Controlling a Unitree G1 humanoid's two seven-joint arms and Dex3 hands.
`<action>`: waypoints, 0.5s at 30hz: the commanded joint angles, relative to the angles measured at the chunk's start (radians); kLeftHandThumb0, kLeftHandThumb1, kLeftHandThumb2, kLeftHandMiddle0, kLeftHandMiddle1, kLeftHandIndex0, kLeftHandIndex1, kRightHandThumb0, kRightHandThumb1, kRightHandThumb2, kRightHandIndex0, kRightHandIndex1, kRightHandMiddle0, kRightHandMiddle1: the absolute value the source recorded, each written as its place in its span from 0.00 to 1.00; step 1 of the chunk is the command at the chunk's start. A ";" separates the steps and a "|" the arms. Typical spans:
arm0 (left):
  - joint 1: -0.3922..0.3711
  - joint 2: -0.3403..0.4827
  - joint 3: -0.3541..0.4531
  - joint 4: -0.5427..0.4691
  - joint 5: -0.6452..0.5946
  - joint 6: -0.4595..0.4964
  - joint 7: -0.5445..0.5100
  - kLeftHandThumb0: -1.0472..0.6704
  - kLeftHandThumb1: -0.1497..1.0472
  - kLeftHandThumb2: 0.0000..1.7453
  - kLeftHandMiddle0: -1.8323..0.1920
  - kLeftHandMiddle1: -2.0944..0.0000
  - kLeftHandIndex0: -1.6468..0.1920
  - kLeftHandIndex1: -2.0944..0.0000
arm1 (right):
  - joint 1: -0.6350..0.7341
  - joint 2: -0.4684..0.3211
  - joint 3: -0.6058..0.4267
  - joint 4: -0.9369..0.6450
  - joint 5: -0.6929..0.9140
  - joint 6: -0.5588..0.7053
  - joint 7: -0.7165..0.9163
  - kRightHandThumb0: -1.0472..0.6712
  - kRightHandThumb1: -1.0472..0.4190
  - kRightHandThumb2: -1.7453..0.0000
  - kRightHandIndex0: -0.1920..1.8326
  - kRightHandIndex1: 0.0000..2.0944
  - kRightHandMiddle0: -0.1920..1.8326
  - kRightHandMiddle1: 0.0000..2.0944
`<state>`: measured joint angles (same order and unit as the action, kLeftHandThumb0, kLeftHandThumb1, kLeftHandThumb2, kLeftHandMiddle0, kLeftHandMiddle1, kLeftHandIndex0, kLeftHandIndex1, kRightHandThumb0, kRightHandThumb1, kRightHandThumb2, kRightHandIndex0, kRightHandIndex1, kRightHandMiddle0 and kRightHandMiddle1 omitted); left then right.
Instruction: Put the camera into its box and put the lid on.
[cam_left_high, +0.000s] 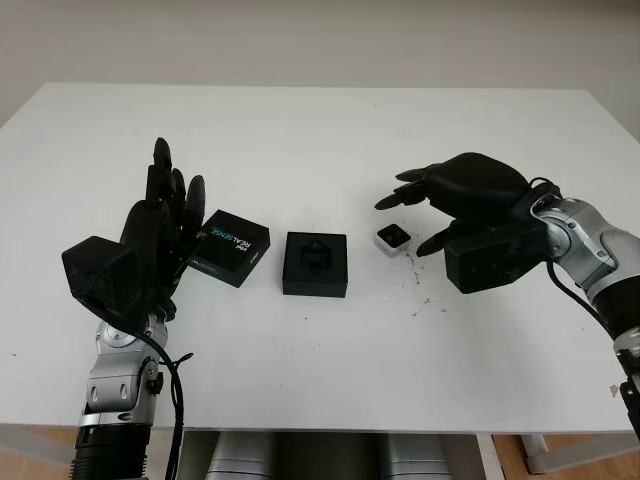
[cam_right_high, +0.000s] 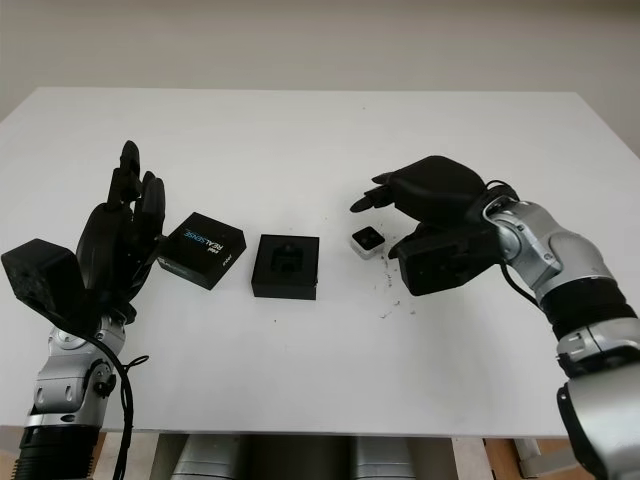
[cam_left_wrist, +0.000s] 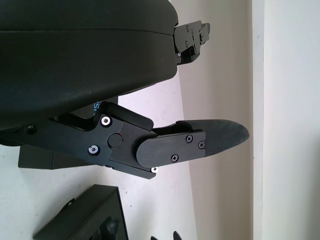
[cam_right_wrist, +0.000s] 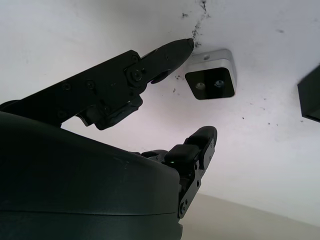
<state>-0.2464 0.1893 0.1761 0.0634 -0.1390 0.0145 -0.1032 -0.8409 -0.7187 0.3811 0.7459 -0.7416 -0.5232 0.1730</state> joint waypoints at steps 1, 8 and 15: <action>-0.021 0.003 0.001 0.002 0.002 -0.007 0.000 0.19 1.00 0.32 1.00 1.00 1.00 1.00 | -0.025 0.009 0.010 0.004 -0.005 0.016 0.015 0.31 0.16 0.97 0.23 0.00 0.33 0.03; -0.029 0.006 0.000 0.007 0.005 -0.008 -0.002 0.18 1.00 0.31 1.00 1.00 1.00 1.00 | -0.028 0.019 0.035 0.051 -0.020 -0.005 -0.030 0.31 0.15 0.97 0.24 0.02 0.34 0.03; -0.020 0.005 0.001 -0.003 0.010 -0.006 0.005 0.19 1.00 0.31 1.00 1.00 1.00 1.00 | -0.028 0.035 0.040 0.084 -0.009 -0.011 -0.058 0.32 0.14 0.97 0.23 0.02 0.32 0.02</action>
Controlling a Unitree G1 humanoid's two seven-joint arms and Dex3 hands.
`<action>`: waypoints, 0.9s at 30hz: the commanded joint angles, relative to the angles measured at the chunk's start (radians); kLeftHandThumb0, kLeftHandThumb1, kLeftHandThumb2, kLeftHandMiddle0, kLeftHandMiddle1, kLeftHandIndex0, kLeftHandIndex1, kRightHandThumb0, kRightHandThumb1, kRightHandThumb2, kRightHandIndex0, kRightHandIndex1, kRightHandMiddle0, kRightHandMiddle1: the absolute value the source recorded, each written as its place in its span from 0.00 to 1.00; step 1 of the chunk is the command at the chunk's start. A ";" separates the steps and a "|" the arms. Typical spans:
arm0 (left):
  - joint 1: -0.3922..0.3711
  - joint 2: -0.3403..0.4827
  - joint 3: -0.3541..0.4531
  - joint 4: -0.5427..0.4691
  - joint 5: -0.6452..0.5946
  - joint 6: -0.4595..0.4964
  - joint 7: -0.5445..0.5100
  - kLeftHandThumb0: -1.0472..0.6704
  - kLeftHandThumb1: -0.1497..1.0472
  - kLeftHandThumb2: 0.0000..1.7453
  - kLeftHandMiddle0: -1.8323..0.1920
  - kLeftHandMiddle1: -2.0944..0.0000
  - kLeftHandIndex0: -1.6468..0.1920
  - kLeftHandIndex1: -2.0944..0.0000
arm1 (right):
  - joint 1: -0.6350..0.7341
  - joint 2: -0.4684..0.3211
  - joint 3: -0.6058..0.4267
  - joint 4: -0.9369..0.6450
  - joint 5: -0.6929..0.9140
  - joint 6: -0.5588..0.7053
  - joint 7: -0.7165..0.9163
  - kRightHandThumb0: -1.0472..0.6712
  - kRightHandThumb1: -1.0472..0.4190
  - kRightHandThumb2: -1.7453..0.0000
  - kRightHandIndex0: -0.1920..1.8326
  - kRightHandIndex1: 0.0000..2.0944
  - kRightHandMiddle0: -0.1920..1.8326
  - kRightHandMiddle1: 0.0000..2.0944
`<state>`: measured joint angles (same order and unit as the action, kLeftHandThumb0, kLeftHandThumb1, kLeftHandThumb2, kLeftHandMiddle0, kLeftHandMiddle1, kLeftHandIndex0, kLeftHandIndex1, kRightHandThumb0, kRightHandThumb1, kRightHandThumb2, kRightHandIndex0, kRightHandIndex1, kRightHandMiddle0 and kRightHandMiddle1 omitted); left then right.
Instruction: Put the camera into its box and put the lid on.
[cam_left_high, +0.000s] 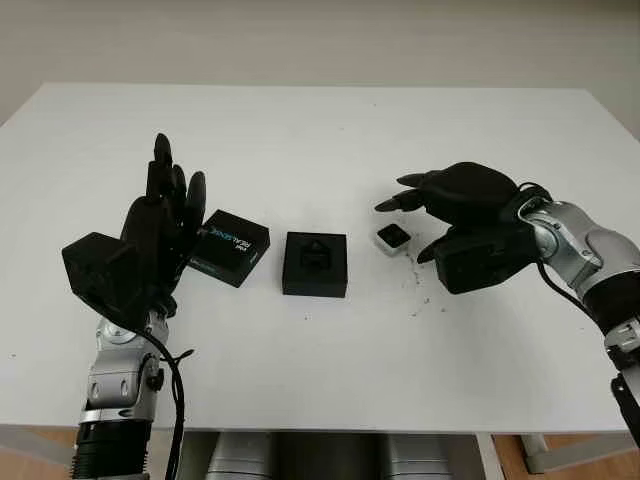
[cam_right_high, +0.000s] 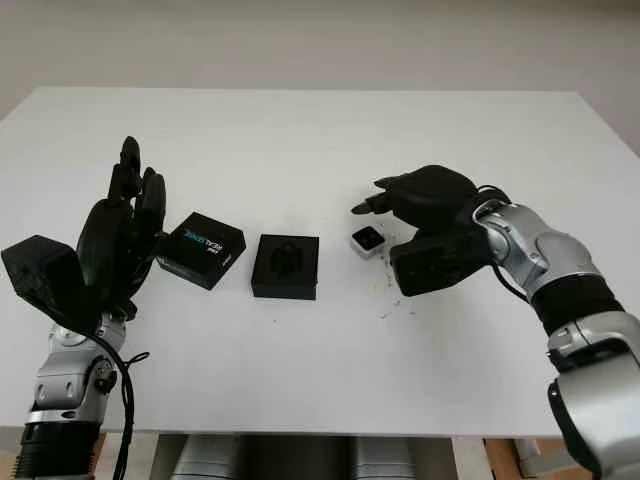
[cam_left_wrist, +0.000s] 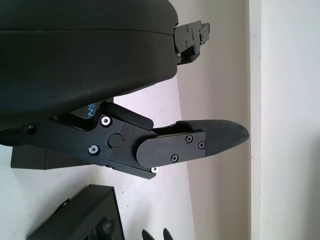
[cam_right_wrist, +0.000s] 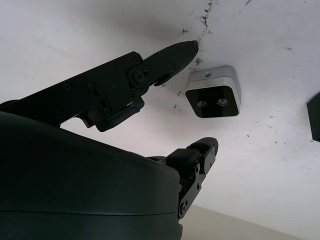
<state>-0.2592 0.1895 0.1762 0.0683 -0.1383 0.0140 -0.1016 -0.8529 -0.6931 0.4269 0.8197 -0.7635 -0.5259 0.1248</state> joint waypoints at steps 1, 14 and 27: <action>-0.006 0.003 0.001 -0.010 0.008 -0.005 0.004 0.19 1.00 0.32 1.00 1.00 1.00 1.00 | -0.014 0.014 -0.010 0.018 0.024 -0.017 -0.015 0.32 0.14 0.97 0.23 0.02 0.33 0.03; -0.004 0.001 -0.007 -0.008 0.007 -0.002 -0.003 0.19 1.00 0.31 1.00 1.00 1.00 1.00 | -0.018 0.043 -0.005 0.110 0.036 -0.067 -0.116 0.36 0.13 0.97 0.26 0.03 0.36 0.04; -0.006 0.006 0.000 -0.021 0.003 0.006 -0.001 0.19 1.00 0.31 1.00 1.00 1.00 1.00 | -0.038 0.055 0.019 0.184 0.023 -0.072 -0.136 0.36 0.11 0.97 0.26 0.03 0.37 0.05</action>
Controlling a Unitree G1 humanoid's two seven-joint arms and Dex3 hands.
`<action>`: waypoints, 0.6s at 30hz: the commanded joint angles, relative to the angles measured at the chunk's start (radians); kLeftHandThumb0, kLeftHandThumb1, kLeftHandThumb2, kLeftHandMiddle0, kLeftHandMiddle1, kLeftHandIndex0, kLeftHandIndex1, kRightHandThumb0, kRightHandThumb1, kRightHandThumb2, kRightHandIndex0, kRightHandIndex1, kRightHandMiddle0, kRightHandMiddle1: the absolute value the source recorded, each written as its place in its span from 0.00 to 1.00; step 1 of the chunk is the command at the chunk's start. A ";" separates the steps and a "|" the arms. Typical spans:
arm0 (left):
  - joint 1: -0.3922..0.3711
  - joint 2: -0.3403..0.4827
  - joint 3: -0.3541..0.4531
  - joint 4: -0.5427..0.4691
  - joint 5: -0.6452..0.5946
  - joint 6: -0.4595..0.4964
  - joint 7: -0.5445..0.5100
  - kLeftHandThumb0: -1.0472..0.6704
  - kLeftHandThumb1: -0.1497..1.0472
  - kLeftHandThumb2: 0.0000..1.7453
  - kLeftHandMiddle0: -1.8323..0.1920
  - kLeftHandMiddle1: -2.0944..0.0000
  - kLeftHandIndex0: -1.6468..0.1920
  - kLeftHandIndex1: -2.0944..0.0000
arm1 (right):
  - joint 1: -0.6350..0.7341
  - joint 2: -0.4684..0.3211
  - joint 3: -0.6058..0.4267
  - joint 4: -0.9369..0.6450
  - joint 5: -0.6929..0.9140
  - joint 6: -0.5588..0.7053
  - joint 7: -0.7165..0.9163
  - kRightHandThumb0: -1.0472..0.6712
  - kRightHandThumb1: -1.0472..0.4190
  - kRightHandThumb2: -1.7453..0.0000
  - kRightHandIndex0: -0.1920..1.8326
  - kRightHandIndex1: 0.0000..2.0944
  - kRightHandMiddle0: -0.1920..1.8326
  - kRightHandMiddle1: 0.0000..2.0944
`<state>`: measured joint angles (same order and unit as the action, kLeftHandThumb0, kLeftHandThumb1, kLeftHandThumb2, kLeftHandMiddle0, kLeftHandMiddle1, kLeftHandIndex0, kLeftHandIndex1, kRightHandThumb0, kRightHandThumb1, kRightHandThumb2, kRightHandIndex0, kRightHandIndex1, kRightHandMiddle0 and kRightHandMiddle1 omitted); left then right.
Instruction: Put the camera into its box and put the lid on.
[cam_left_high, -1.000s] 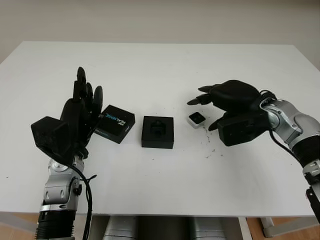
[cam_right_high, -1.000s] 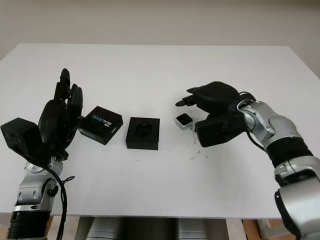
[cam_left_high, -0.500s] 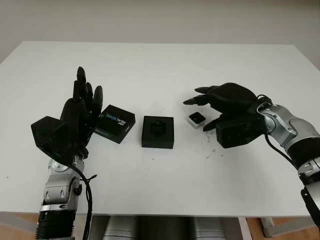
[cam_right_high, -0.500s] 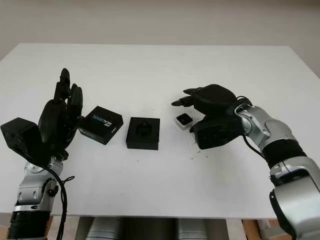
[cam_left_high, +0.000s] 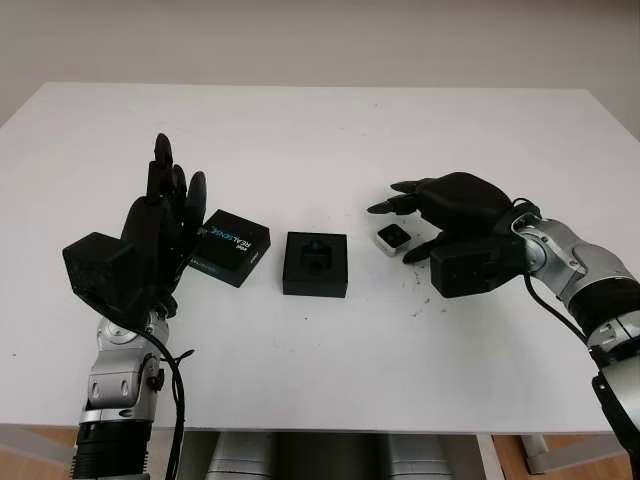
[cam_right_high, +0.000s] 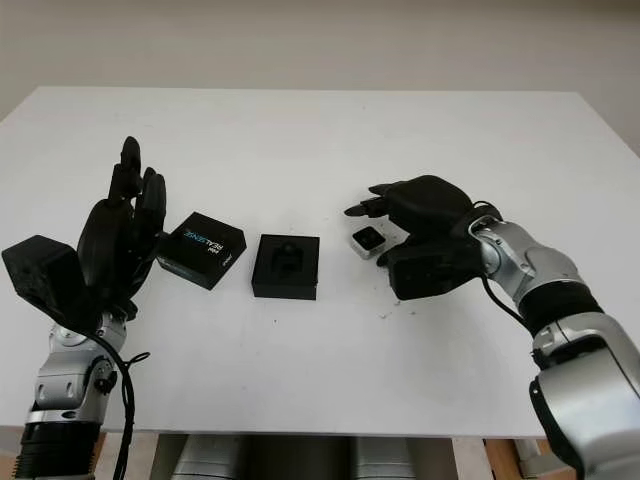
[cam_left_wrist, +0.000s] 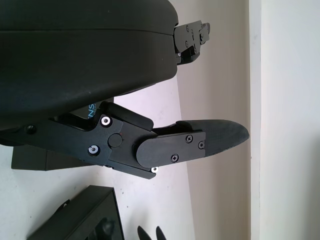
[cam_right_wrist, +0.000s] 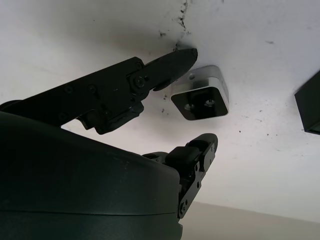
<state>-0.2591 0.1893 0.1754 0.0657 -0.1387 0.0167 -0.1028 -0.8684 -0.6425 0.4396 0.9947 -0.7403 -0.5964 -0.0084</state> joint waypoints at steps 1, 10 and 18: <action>-0.006 0.005 0.000 -0.019 0.003 0.005 0.001 0.19 1.00 0.31 1.00 1.00 1.00 1.00 | -0.023 0.005 0.007 0.013 -0.002 -0.004 -0.008 0.36 0.11 0.97 0.26 0.03 0.37 0.05; -0.004 0.004 0.003 -0.020 -0.004 0.004 -0.004 0.19 1.00 0.30 1.00 1.00 1.00 1.00 | -0.034 0.009 0.029 0.046 -0.017 -0.016 -0.051 0.37 0.11 0.97 0.28 0.04 0.41 0.08; -0.002 0.008 0.002 -0.024 0.001 0.008 -0.005 0.19 1.00 0.31 1.00 1.00 1.00 1.00 | -0.039 0.015 0.045 0.059 -0.028 -0.024 -0.092 0.39 0.10 0.97 0.30 0.03 0.24 0.57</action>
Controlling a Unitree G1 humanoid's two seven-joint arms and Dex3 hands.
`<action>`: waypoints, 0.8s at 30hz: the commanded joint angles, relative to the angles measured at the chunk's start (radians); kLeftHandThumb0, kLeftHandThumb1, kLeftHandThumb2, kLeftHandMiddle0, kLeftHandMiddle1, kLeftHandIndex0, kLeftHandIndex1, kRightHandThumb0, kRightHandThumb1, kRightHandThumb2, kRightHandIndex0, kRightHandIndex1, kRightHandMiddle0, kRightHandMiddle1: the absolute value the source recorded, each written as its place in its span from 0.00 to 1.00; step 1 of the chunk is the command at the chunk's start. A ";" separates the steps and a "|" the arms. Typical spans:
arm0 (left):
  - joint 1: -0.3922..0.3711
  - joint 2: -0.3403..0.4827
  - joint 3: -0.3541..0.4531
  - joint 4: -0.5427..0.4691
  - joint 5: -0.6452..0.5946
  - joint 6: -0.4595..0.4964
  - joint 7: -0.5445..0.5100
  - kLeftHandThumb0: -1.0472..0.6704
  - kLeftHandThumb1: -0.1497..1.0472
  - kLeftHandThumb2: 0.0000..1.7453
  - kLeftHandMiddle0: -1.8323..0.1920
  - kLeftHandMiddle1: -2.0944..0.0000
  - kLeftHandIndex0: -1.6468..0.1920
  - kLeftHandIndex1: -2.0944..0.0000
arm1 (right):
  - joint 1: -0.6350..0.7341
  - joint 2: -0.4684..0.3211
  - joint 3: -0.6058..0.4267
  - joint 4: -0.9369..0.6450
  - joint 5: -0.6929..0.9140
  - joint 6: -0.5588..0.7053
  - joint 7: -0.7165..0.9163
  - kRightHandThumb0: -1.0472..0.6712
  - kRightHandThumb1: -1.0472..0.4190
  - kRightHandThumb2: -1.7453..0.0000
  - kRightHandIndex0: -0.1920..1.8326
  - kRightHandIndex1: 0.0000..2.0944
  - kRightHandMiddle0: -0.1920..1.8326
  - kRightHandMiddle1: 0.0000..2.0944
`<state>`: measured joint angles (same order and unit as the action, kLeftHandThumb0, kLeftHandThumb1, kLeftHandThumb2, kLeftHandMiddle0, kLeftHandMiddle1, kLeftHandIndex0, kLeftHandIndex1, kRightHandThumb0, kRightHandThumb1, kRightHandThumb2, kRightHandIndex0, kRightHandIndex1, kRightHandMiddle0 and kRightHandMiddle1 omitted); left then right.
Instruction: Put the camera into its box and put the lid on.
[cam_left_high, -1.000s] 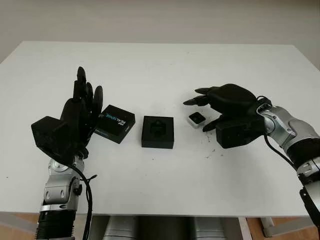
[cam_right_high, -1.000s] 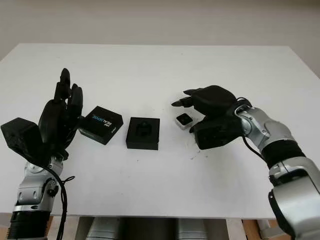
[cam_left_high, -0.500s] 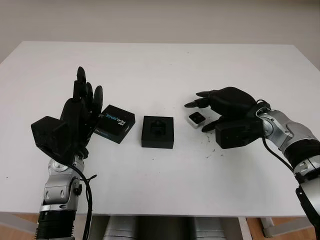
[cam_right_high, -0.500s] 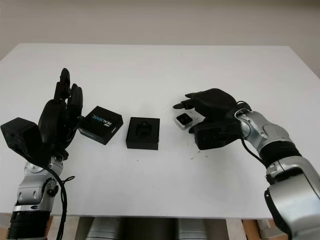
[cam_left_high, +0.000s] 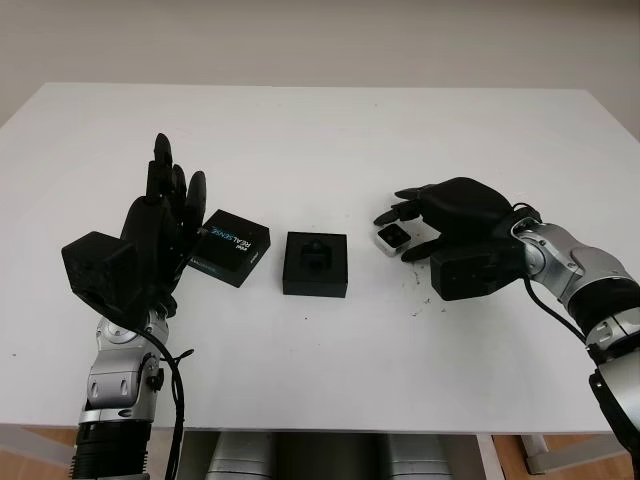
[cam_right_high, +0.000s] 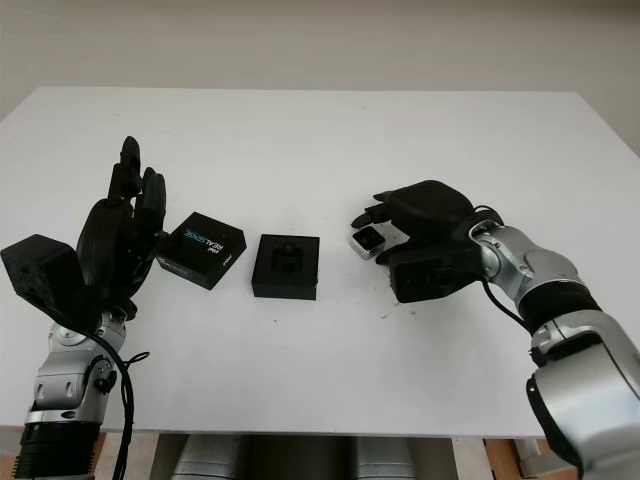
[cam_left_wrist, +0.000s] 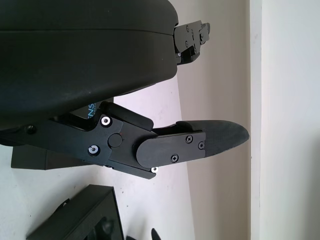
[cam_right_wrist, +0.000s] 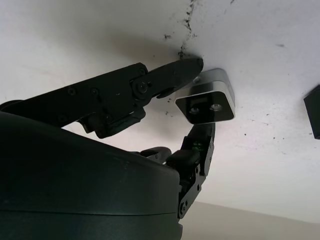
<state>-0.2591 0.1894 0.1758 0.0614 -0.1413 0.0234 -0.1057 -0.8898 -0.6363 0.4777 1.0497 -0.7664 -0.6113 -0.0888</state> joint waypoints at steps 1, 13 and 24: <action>-0.003 0.008 0.001 -0.020 0.002 0.001 -0.004 0.19 1.00 0.31 1.00 1.00 1.00 1.00 | -0.018 0.009 0.008 0.005 -0.004 -0.010 -0.016 0.39 0.10 0.97 0.30 0.03 0.23 0.60; 0.003 0.005 0.005 -0.032 -0.001 0.007 0.001 0.20 1.00 0.30 1.00 1.00 1.00 1.00 | -0.012 0.007 -0.002 0.005 0.008 -0.027 -0.021 0.44 0.07 0.97 0.30 0.03 0.26 0.67; 0.005 0.001 0.006 -0.041 -0.005 0.021 0.005 0.21 1.00 0.29 1.00 1.00 1.00 1.00 | 0.013 0.027 -0.063 0.012 0.120 -0.010 0.023 0.43 0.08 0.97 0.29 0.02 0.28 0.63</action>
<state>-0.2577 0.1892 0.1790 0.0442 -0.1433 0.0418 -0.1008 -0.8872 -0.6200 0.4306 1.0538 -0.6614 -0.6251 -0.0681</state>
